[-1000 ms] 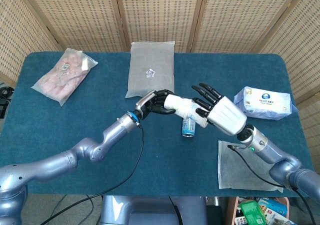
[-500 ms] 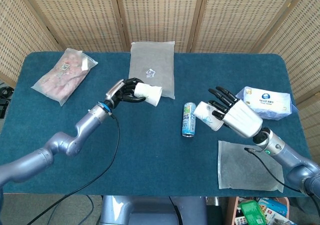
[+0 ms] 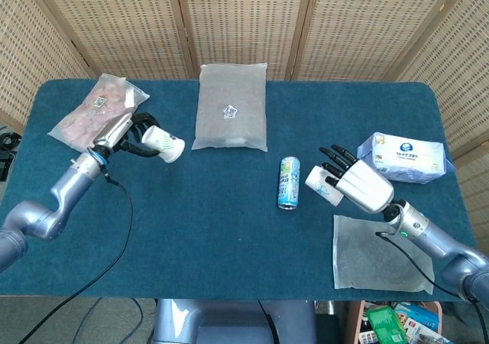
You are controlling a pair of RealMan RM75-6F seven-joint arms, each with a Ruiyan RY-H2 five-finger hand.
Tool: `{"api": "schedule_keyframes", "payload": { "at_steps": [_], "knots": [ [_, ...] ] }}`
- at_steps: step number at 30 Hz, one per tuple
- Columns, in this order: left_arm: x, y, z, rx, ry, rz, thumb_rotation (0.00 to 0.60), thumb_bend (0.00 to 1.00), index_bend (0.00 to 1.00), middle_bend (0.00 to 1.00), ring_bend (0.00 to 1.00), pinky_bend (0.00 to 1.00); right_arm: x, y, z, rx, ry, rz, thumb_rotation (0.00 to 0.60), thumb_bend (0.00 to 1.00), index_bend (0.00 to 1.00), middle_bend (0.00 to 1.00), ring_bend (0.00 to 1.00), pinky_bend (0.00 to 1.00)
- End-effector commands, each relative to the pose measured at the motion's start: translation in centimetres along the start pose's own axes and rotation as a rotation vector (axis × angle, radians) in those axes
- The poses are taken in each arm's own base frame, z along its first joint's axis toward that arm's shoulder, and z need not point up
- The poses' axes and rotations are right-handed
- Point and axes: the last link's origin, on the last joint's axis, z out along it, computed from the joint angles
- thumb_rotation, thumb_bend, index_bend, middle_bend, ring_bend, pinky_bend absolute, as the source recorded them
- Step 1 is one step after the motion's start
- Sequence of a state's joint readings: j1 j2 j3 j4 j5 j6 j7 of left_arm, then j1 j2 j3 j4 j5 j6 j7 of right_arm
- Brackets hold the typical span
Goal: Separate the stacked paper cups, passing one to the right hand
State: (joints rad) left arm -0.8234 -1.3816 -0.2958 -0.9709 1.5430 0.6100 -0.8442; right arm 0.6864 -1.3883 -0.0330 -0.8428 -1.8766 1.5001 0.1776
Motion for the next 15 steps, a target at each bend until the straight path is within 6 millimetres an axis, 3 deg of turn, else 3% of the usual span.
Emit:
{"api": "schedule_keyframes", "payload": {
  "at_steps": [1,6,8,10,12,13,15],
  "knots": [
    [1.0,-3.4,-2.5,0.049,0.004,0.233,0.600,0.30,0.48,0.51,0.49,0.54,-0.7,-0.3,-0.3,0.003,-0.041,-0.014,0.600,0.64,0.75,0.46,0.16,0.25],
    [0.3,-4.9,-3.6,0.075,0.006,0.361,0.600,0.30,0.48,0.50,0.49,0.54,-1.2,-0.5,-0.7,-0.004,-0.076,-0.027,0.600,0.63,0.74,0.43,0.16,0.25],
    [-0.1,-5.3,-3.8,0.083,0.006,0.402,0.600,0.30,0.48,0.45,0.43,0.50,-1.3,-0.5,-0.8,-0.012,-0.087,-0.028,0.600,0.50,0.64,0.36,0.15,0.25],
    [-0.7,-5.7,-4.0,0.097,0.000,0.423,0.600,0.30,0.36,0.23,0.22,0.36,-1.5,-0.3,-1.1,-0.028,-0.115,-0.038,0.600,0.20,0.39,0.23,0.09,0.22],
    [-1.3,-5.9,-4.2,0.115,-0.019,0.403,0.600,0.30,0.14,0.05,0.05,0.20,-1.7,0.0,-1.4,-0.060,-0.144,-0.053,0.600,0.05,0.24,0.12,0.03,0.13],
    [-1.6,-5.9,-4.3,0.124,-0.031,0.378,0.600,0.29,0.05,0.01,0.01,0.11,-1.7,0.1,-1.6,-0.086,-0.155,-0.050,0.600,0.01,0.18,0.07,0.01,0.07],
    [-1.8,-6.0,-4.6,0.139,-0.052,0.357,0.600,0.25,0.00,0.00,0.00,0.02,-1.6,0.2,-1.9,-0.132,-0.170,-0.031,0.600,0.00,0.12,0.02,0.00,0.01]
  ]
}}
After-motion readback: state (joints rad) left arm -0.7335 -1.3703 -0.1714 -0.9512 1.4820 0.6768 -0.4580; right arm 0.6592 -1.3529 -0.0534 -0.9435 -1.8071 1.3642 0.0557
